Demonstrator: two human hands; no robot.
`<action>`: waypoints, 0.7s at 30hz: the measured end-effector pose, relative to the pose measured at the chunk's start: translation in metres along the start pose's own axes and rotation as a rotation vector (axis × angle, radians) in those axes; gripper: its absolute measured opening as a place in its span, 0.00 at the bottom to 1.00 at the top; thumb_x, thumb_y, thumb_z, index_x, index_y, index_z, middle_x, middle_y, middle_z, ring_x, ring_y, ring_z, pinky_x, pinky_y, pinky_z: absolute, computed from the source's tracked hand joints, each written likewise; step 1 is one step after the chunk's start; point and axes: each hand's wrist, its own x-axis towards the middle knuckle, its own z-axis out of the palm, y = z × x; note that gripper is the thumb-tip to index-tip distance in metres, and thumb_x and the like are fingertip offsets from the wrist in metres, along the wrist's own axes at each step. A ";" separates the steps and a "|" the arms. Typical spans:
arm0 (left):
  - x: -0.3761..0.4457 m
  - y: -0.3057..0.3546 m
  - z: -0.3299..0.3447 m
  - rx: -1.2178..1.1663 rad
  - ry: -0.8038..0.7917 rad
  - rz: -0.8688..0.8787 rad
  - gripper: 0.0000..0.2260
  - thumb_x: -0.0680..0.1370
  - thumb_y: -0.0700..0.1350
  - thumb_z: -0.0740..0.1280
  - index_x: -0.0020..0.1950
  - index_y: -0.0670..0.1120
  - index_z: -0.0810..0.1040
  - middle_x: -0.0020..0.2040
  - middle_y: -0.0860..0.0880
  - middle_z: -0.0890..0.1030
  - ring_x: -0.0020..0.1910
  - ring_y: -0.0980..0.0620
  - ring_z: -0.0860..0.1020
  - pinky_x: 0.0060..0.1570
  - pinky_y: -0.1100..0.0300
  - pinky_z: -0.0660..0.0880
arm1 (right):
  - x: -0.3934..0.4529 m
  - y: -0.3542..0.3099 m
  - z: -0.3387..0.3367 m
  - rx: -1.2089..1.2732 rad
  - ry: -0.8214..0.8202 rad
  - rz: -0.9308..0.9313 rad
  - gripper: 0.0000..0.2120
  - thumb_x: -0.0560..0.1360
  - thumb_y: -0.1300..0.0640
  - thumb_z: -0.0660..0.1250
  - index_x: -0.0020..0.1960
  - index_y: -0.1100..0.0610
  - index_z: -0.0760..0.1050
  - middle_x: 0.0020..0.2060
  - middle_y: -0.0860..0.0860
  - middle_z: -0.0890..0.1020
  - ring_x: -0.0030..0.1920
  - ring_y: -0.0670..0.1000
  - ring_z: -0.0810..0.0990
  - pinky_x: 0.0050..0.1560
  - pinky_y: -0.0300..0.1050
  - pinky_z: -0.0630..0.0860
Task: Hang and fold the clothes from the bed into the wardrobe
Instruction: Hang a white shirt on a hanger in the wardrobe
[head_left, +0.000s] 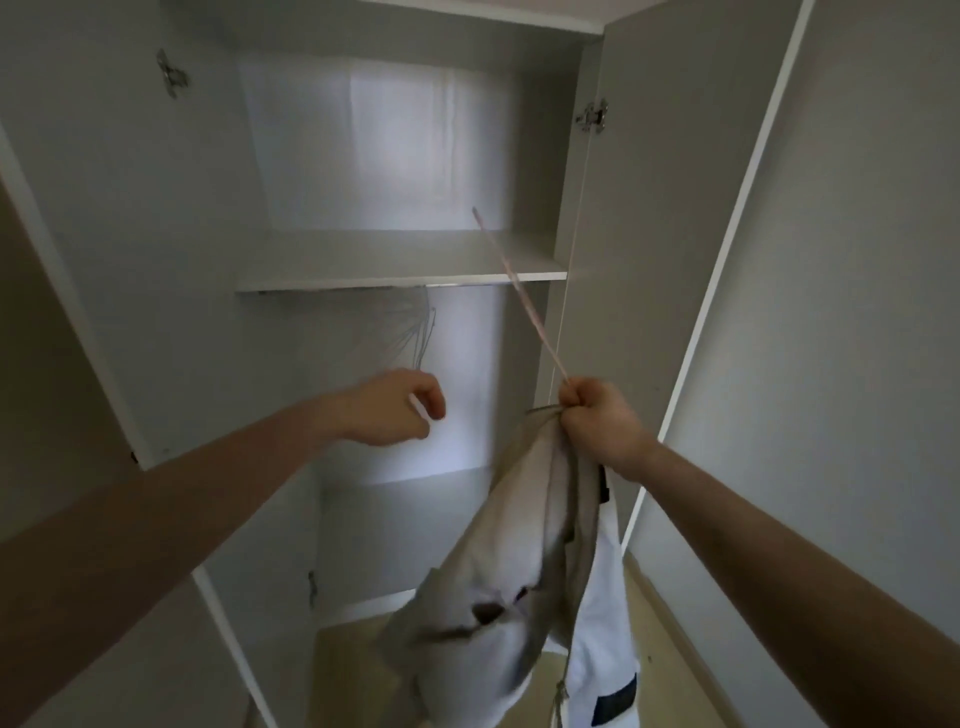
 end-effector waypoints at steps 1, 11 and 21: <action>0.001 0.001 0.025 -0.012 -0.087 -0.003 0.13 0.74 0.39 0.75 0.55 0.53 0.82 0.50 0.61 0.82 0.44 0.62 0.82 0.42 0.69 0.77 | 0.000 -0.001 0.009 0.009 -0.041 -0.006 0.19 0.69 0.75 0.56 0.32 0.53 0.61 0.29 0.49 0.65 0.32 0.48 0.66 0.32 0.38 0.64; 0.029 0.012 0.168 -0.182 -0.233 0.054 0.11 0.83 0.44 0.63 0.58 0.40 0.82 0.56 0.41 0.84 0.56 0.46 0.81 0.60 0.48 0.77 | -0.006 0.011 -0.025 0.023 -0.135 -0.058 0.20 0.69 0.76 0.56 0.34 0.51 0.58 0.29 0.46 0.63 0.27 0.41 0.62 0.28 0.34 0.61; 0.054 0.106 0.105 -0.522 0.350 0.191 0.10 0.76 0.49 0.58 0.35 0.50 0.64 0.29 0.57 0.66 0.31 0.57 0.63 0.32 0.60 0.61 | -0.071 0.110 -0.066 -0.303 -0.024 0.134 0.11 0.65 0.64 0.67 0.33 0.55 0.65 0.27 0.51 0.74 0.25 0.45 0.71 0.26 0.40 0.68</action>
